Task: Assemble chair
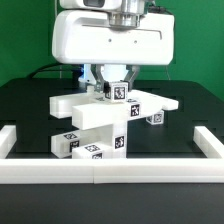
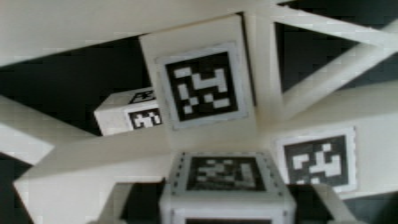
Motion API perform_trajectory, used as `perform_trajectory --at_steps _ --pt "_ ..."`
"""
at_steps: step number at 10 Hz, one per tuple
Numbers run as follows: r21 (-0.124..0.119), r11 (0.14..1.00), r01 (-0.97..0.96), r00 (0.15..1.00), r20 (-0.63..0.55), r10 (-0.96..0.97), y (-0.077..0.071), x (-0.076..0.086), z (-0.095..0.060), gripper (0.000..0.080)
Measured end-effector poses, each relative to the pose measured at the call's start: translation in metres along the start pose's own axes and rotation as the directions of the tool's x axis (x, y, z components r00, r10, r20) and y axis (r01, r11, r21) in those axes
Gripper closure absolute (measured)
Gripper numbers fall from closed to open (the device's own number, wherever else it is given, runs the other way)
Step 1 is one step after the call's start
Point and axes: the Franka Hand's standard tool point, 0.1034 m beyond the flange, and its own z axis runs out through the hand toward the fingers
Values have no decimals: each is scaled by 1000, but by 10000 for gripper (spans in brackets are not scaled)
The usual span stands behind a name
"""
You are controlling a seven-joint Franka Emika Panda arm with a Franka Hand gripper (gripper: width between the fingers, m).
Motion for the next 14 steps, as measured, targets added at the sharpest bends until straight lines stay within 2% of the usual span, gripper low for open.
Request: perform_trajectory --at_steps 3,8,14 --pt "1 980 -199 980 0 199 -1 0 0 512" --pt "2 865 -502 865 1 502 -2 1 0 512" --pt "19 614 -789 614 11 789 -6 2 0 512"
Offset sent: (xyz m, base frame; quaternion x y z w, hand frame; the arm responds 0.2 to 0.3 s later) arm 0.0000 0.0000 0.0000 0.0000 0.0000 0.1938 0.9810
